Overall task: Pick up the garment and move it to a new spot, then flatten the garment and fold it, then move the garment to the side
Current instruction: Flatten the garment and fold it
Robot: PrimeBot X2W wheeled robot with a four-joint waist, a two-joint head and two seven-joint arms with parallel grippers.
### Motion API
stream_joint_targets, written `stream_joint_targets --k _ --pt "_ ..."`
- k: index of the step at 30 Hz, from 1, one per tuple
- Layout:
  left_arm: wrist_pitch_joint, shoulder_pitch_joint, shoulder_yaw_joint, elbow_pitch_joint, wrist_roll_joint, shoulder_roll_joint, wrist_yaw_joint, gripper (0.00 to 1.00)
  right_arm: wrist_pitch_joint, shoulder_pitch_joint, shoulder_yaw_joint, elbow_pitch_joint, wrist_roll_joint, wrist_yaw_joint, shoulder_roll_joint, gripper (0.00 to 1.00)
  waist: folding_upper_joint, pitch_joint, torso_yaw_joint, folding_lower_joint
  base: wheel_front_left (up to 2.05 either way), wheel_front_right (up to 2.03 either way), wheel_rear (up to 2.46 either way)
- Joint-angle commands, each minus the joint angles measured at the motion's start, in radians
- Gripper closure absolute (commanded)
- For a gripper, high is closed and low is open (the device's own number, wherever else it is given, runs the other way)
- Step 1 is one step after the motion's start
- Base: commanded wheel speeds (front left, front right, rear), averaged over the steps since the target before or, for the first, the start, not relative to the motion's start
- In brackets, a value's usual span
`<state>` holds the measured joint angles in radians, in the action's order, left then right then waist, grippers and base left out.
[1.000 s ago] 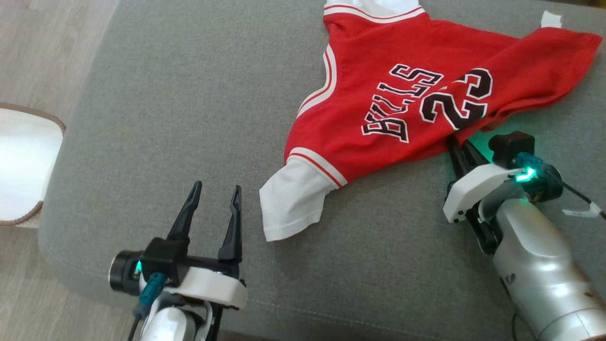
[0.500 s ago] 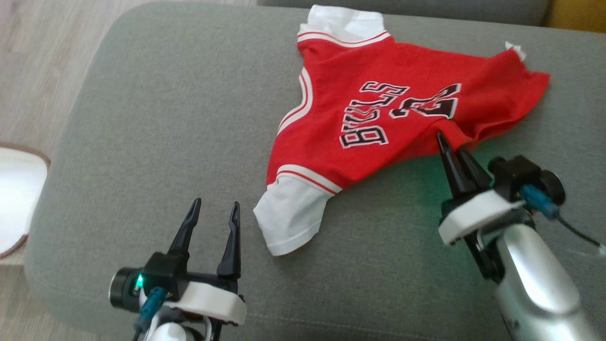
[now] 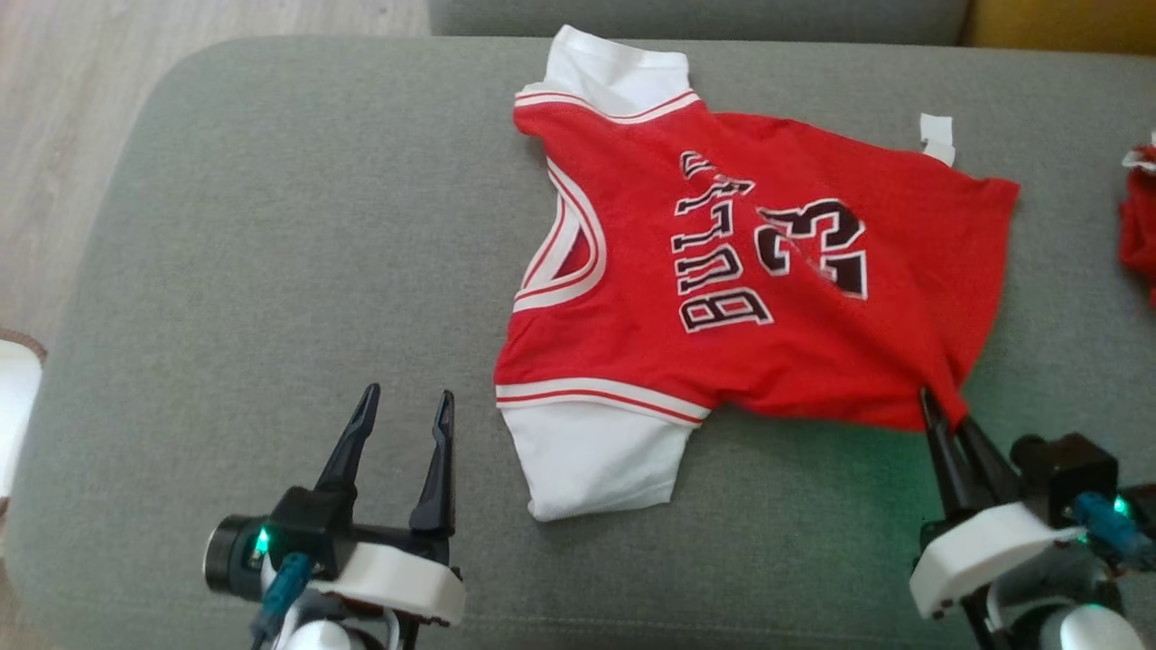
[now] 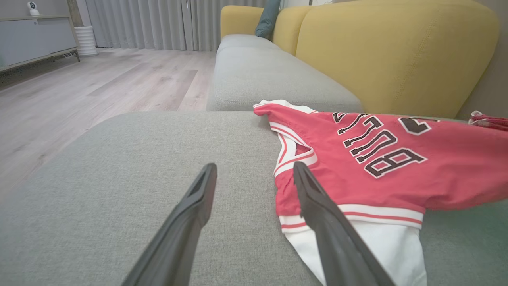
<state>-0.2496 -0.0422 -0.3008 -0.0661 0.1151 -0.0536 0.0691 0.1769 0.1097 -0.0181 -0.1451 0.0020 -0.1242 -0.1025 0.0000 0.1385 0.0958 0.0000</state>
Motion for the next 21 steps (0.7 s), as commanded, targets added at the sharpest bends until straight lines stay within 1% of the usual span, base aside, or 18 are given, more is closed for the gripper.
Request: stream_joint_targets --k 1,3,4,6,7,11,15,18,21 --pt "-0.012 0.019 0.042 0.037 -0.013 0.001 -0.003 0.00 0.003 -0.019 -0.014 -0.031 0.010 -0.007 -0.001 1.00 0.0000 0.010 -0.013 0.0000 0.00 0.00 0.00" --pt "-0.012 0.024 0.043 0.036 -0.014 0.001 -0.004 0.00 0.000 -0.001 -0.020 0.000 0.028 -0.007 0.011 0.98 0.0000 0.017 -0.025 0.0000 0.00 0.00 0.00" --pt "-0.012 0.028 0.045 0.035 -0.016 0.001 -0.005 0.00 -0.008 0.009 -0.029 0.043 0.041 -0.007 0.019 0.64 0.0000 0.021 -0.038 0.0000 0.00 0.00 0.00" --pt "-0.012 0.031 0.048 0.036 -0.016 0.002 -0.005 0.00 -0.015 0.016 -0.039 0.080 0.052 -0.007 0.025 0.07 0.0000 0.023 -0.053 0.0000 0.00 0.00 0.00" --pt "-0.012 0.032 0.049 0.035 -0.017 0.001 -0.005 0.00 -0.020 0.018 -0.042 0.092 0.056 -0.007 0.027 0.00 0.0000 0.024 -0.060 0.0000 0.00 0.00 0.00" --pt "-0.012 0.033 0.053 0.035 -0.020 0.001 -0.006 0.00 -0.025 0.035 -0.035 0.094 0.068 -0.007 0.027 0.00 0.0000 0.024 -0.087 0.0000 0.00 0.00 0.00" --pt "-0.012 0.032 0.053 0.035 -0.021 0.002 -0.008 0.00 -0.027 0.051 0.010 0.028 0.079 -0.007 0.021 0.00 0.0000 0.024 -0.100 0.0000 0.00 0.00 0.00" --pt "-0.012 0.035 0.050 0.034 -0.022 0.002 -0.010 0.00 -0.018 0.039 0.045 -0.019 0.091 -0.007 0.024 0.00 0.0000 0.026 -0.100 0.0000 0.00 0.00 0.00" --pt "-0.012 0.043 0.041 0.030 -0.021 0.002 -0.014 0.00 -0.007 -0.001 0.077 -0.009 0.086 -0.007 0.025 0.00 0.0000 0.030 -0.086 0.0000 0.00 0.00 0.00"
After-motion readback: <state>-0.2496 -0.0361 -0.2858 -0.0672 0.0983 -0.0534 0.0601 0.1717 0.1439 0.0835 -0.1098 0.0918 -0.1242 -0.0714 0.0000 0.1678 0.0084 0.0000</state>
